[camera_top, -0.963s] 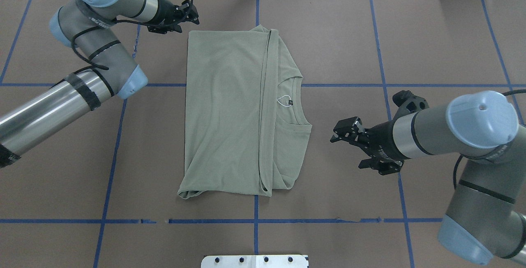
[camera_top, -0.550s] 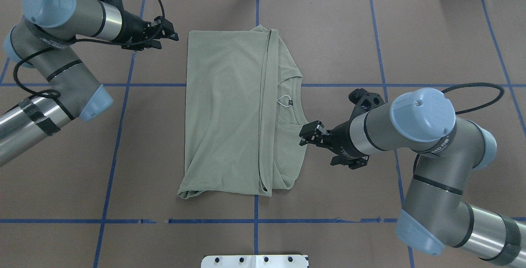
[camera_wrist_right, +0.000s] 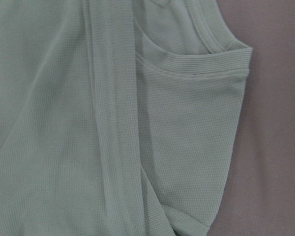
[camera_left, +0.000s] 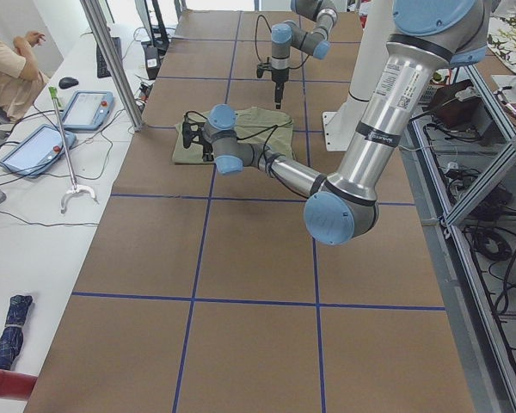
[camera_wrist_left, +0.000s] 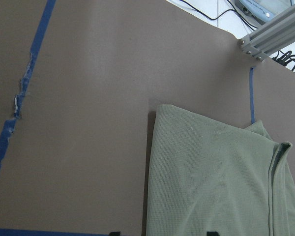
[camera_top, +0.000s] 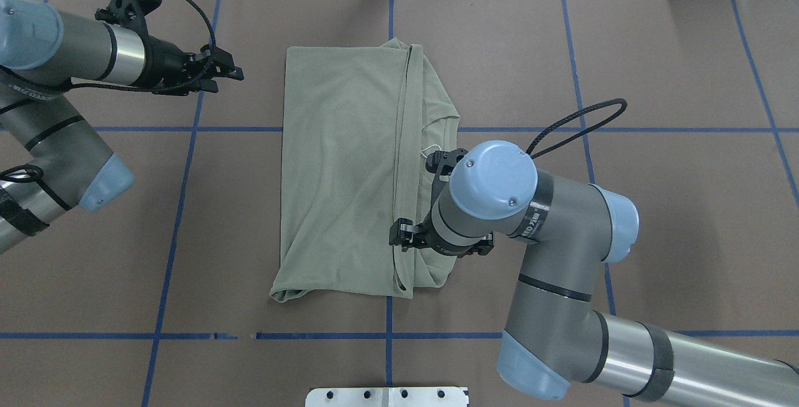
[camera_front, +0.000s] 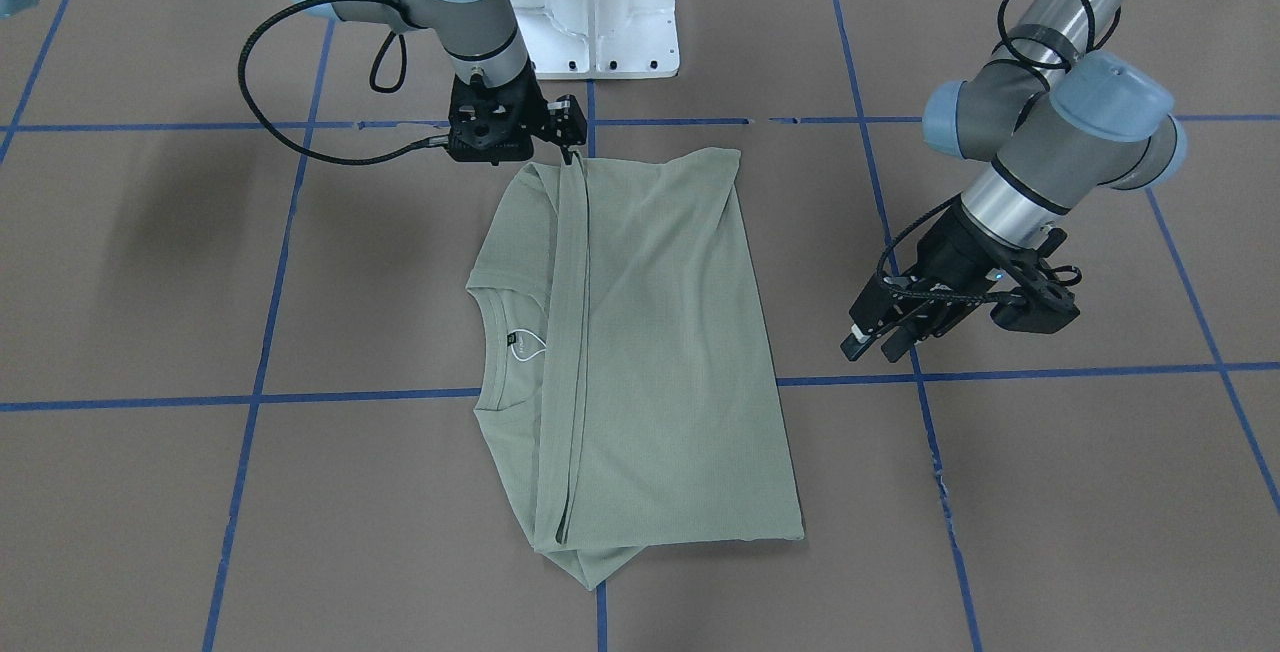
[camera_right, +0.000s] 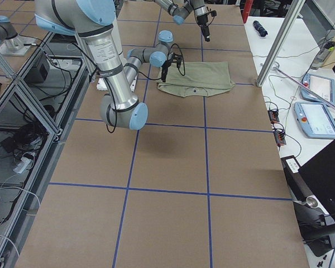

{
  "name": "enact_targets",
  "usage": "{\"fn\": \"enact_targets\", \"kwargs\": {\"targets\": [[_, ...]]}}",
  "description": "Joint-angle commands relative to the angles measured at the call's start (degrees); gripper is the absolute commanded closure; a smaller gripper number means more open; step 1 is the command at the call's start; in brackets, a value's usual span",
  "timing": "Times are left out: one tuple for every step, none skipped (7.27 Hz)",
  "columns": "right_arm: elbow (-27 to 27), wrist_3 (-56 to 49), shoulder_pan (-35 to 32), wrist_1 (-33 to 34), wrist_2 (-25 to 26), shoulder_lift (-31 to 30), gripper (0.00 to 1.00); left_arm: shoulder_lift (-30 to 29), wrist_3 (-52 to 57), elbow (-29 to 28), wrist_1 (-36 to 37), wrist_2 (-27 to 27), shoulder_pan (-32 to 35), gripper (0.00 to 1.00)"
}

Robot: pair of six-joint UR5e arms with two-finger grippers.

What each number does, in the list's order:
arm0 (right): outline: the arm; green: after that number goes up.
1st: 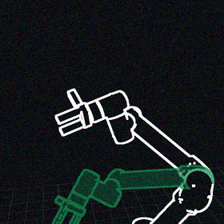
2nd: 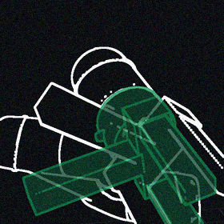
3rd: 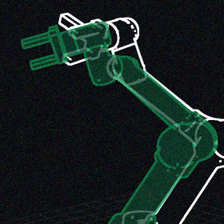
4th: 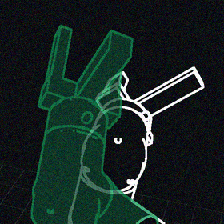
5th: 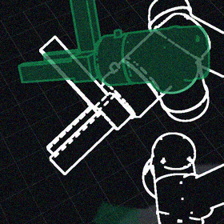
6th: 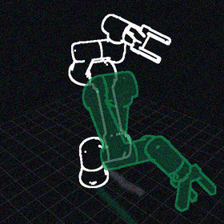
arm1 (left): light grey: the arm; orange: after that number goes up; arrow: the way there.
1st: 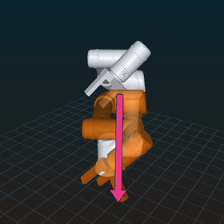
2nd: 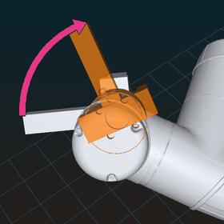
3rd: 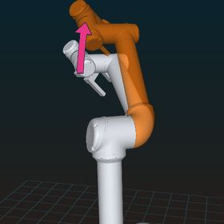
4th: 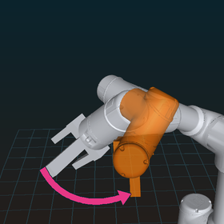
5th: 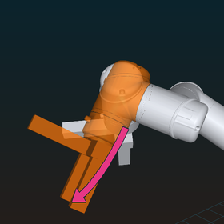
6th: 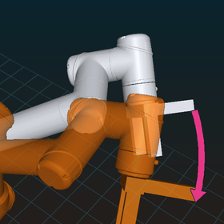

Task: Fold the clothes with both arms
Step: 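Move the right gripper onto the shirt's folded side edge near the collar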

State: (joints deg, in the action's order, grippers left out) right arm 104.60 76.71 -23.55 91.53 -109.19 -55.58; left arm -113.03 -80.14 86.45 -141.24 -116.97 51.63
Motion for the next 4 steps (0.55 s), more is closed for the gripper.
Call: {"fn": "enact_targets", "kwargs": {"targets": [[-3.68,-12.31,0.34,5.4,0.12,5.11,0.0,0.27,-0.1,0.03,0.0,0.08,-0.13,0.34],[-6.48,-18.98,0.52,7.68,0.12,7.74,0.0,0.27,-0.02,-0.05,-0.09,0.08,-0.13,0.34],[-7.99,-22.18,0.78,11.0,-0.05,9.85,0.0,0.18,-0.1,-0.05,-0.01,0.08,-0.13,0.34],[-10.18,-24.74,1.65,12.17,0.03,10.74,0.0,0.27,-0.1,-0.23,-0.09,0.08,-0.13,0.34]]}}
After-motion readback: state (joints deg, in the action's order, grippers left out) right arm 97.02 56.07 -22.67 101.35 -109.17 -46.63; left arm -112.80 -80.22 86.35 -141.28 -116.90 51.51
